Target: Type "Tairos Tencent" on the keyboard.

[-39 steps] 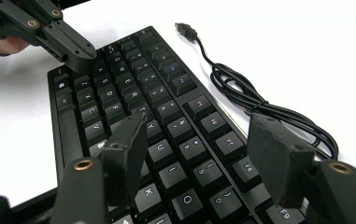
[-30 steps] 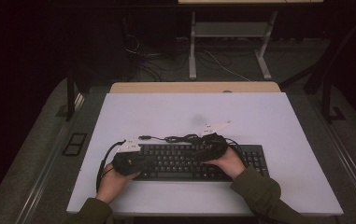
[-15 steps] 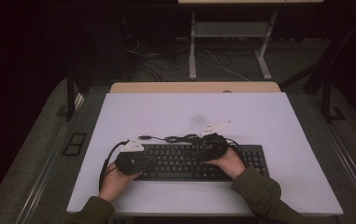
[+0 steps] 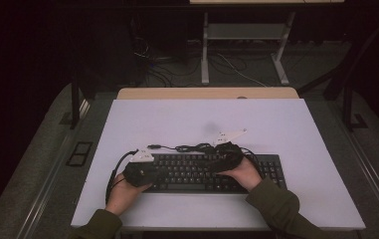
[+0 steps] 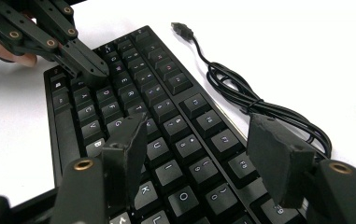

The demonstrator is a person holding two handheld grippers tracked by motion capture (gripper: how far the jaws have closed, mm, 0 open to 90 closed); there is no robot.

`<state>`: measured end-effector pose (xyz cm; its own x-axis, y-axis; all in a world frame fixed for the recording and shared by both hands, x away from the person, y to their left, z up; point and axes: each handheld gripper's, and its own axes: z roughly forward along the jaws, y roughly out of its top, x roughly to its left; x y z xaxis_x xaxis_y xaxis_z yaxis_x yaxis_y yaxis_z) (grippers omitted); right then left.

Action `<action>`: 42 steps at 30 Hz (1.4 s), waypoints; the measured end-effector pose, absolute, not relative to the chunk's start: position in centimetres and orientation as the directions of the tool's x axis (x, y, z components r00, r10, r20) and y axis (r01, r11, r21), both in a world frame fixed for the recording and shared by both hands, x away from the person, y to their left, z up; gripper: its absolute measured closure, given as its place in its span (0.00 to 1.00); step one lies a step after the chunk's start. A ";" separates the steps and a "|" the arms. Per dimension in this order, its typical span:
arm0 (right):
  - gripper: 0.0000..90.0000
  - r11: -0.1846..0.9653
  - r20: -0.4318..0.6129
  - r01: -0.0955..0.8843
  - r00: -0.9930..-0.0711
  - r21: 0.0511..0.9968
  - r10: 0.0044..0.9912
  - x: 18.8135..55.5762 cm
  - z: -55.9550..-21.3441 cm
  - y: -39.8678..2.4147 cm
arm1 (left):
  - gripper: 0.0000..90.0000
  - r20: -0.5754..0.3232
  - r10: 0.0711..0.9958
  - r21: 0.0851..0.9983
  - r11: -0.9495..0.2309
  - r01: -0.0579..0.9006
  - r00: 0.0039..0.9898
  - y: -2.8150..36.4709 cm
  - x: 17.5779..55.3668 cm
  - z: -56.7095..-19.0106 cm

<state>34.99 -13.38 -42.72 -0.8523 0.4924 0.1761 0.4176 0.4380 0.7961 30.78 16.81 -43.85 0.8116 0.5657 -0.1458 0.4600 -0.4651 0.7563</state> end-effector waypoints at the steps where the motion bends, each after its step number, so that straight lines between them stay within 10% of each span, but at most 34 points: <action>1: 0.42 0.438 0.176 0.418 -0.852 0.796 0.493 35.0 -42.7 -13.4 | 0.99 -0.144 0.570 0.756 -0.464 0.462 0.809 16.8 30.8 -43.8; 42: 0.27 0.410 0.172 0.421 -0.837 0.809 0.520 35.1 -42.8 -13.6 | 0.99 -0.148 0.544 0.782 -0.448 0.434 0.826 16.5 30.0 -42.6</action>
